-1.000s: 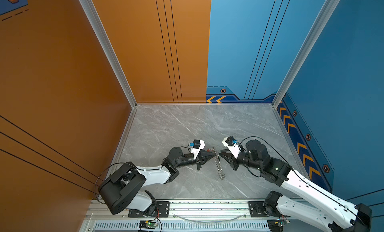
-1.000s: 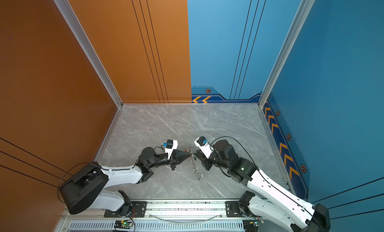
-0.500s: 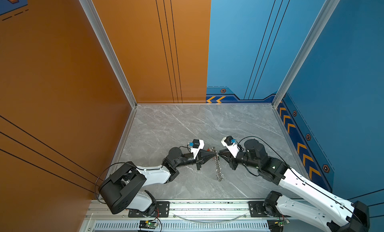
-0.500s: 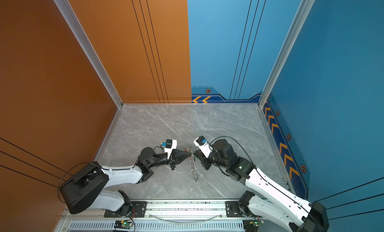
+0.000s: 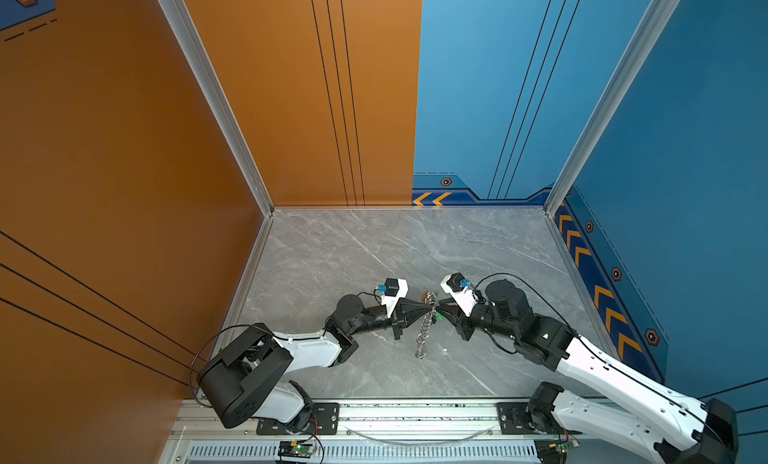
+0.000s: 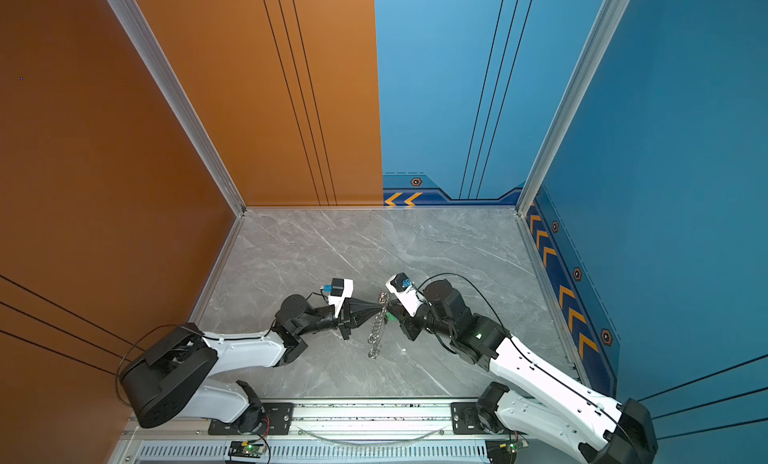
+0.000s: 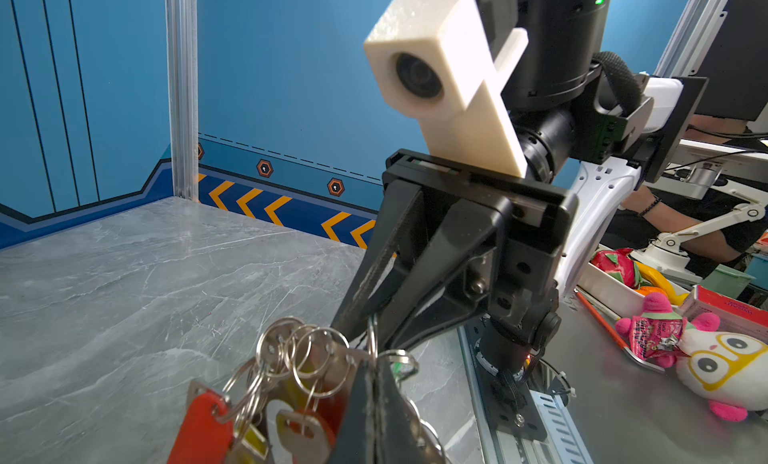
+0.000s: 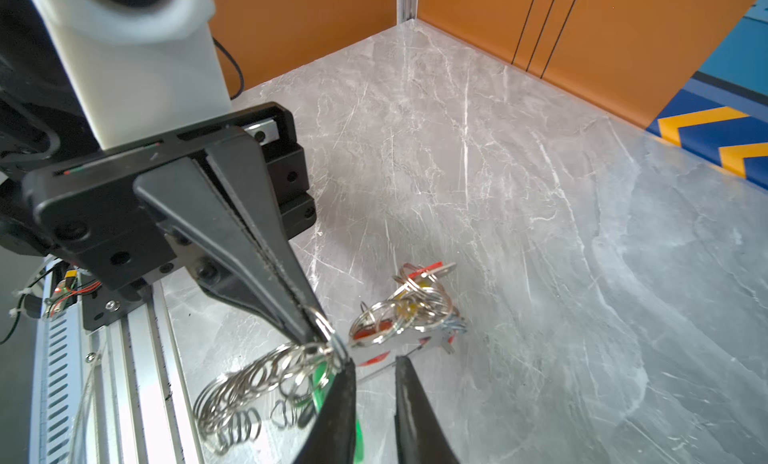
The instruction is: Put the keys on the keyring
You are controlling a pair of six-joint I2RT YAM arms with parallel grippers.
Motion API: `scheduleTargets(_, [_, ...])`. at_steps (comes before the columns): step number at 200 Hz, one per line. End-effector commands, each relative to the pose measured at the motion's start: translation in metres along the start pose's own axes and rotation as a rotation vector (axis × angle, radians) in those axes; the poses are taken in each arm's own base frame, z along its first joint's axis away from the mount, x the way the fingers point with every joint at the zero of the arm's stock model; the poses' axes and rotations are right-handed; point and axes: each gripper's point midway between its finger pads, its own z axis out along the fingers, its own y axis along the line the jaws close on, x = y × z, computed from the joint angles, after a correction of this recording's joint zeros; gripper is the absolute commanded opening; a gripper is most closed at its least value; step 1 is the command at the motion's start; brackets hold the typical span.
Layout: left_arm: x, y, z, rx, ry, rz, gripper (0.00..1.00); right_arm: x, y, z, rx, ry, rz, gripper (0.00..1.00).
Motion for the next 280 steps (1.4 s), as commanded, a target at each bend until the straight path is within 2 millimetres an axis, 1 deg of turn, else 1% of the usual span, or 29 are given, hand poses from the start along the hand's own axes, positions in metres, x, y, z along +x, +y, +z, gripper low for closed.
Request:
scheduleTargets(1, [-0.013, 0.000, 0.000, -0.002, -0.040, 0.043, 0.00, -0.009, -0.006, -0.009, 0.046, -0.046, 0.010, 0.21])
scheduleTargets(13, [-0.012, -0.002, 0.000, 0.007, -0.036, 0.042, 0.00, -0.011, -0.004, -0.011, 0.032, -0.059, 0.009, 0.22])
scheduleTargets(33, [-0.013, -0.005, 0.000, 0.022, -0.035, 0.045, 0.00, -0.013, 0.007, -0.011, -0.033, -0.071, 0.005, 0.24])
scheduleTargets(80, [-0.012, -0.016, 0.002, 0.084, -0.023, 0.039, 0.00, -0.010, 0.020, -0.007, -0.106, -0.053, 0.004, 0.24])
scheduleTargets(99, [-0.014, -0.021, 0.003, 0.110, -0.025, 0.039, 0.00, -0.007, 0.019, -0.005, -0.100, -0.043, 0.004, 0.23])
scheduleTargets(128, [-0.016, -0.028, 0.003, 0.150, -0.029, 0.034, 0.00, -0.001, 0.023, -0.002, -0.124, -0.021, 0.003, 0.23])
scheduleTargets(158, [-0.017, -0.030, 0.003, 0.160, -0.033, 0.036, 0.00, 0.001, 0.027, -0.002, -0.151, -0.009, 0.003, 0.18])
scheduleTargets(183, [-0.016, -0.029, 0.003, 0.156, -0.030, 0.038, 0.00, 0.000, 0.029, -0.003, -0.152, -0.003, -0.004, 0.09])
scheduleTargets(203, [-0.006, -0.020, 0.005, 0.109, 0.012, 0.038, 0.00, 0.001, 0.023, -0.004, -0.107, 0.022, -0.018, 0.03])
scheduleTargets(220, [0.003, -0.012, 0.003, 0.053, 0.058, 0.063, 0.08, 0.002, 0.019, -0.005, -0.067, 0.058, -0.039, 0.00])
scheduleTargets(233, [0.006, -0.010, -0.001, 0.029, 0.083, 0.074, 0.13, 0.003, 0.017, -0.007, -0.040, 0.101, -0.061, 0.00])
scheduleTargets(247, [0.008, -0.007, -0.005, 0.008, 0.106, 0.074, 0.16, 0.005, 0.014, -0.008, -0.011, 0.159, -0.093, 0.00])
scheduleTargets(263, [0.006, -0.007, -0.006, 0.003, 0.106, 0.071, 0.21, 0.006, 0.014, -0.011, 0.006, 0.211, -0.142, 0.00])
scheduleTargets(280, [0.006, -0.009, -0.006, 0.023, 0.109, 0.059, 0.21, 0.004, 0.017, -0.015, -0.005, 0.236, -0.180, 0.00])
